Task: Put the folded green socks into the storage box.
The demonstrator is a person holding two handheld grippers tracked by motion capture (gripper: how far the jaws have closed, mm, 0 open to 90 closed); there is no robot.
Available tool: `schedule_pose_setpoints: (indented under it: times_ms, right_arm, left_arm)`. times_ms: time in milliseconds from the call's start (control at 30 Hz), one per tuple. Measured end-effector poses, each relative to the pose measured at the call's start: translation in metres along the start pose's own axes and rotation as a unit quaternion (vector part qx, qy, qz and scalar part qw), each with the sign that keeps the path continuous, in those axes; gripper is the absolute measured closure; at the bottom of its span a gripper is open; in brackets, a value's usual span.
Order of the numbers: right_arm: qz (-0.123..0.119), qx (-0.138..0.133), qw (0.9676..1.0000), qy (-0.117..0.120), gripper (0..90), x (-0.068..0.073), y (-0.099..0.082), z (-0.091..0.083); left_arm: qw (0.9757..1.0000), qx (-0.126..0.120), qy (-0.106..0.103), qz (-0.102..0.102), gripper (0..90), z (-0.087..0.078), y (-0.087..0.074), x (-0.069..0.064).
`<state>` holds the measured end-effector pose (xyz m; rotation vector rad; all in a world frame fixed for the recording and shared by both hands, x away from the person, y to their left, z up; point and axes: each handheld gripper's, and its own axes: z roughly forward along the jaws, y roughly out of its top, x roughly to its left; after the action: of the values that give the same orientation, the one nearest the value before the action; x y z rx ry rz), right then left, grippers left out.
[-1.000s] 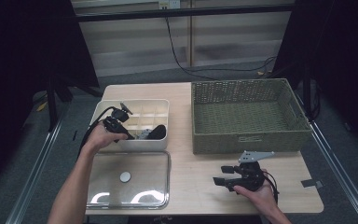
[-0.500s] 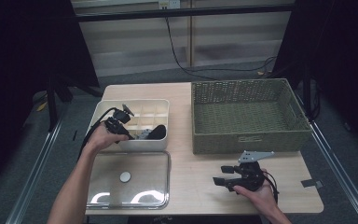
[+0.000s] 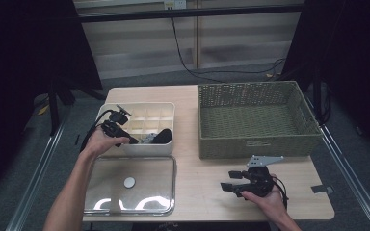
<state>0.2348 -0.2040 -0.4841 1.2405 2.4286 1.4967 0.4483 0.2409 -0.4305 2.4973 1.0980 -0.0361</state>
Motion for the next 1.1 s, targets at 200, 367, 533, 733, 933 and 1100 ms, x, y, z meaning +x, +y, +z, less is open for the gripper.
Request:
schedule_pose_setpoints:
  times_ms: [200, 367, 533, 733, 933, 1100]
  right_arm:
    - [-0.001, 0.001, 1.0, 0.001, 36.0, 0.0, 0.0, 0.001]
    - [0.001, 0.0, 1.0, -0.001, 36.0, 0.0, 0.001, 0.002]
    - [0.002, 0.0, 1.0, -0.006, 35.3, -0.002, 0.002, 0.003]
    - [0.005, -0.007, 0.9999, -0.013, 34.1, -0.004, 0.002, 0.003]
    - [0.001, -0.007, 0.9998, -0.019, 34.0, -0.003, 0.004, 0.005]
    - [-0.005, -0.01, 0.9997, -0.022, 32.0, -0.001, 0.006, 0.009]
  left_arm:
    - [0.9992, -0.029, 0.013, -0.023, 39.4, -0.009, -0.005, 0.003]
    - [0.9967, -0.068, 0.015, -0.041, 29.1, -0.018, -0.008, 0.002]
    - [0.9933, -0.104, -0.009, -0.049, 21.3, -0.025, -0.015, 0.002]
    - [0.989, -0.143, -0.011, -0.037, 19.8, -0.037, -0.027, 0.0]
    - [0.9849, -0.17, -0.012, -0.034, 29.7, -0.044, -0.05, -0.003]
    - [0.982, -0.185, -0.018, -0.035, 29.8, -0.047, -0.067, -0.007]
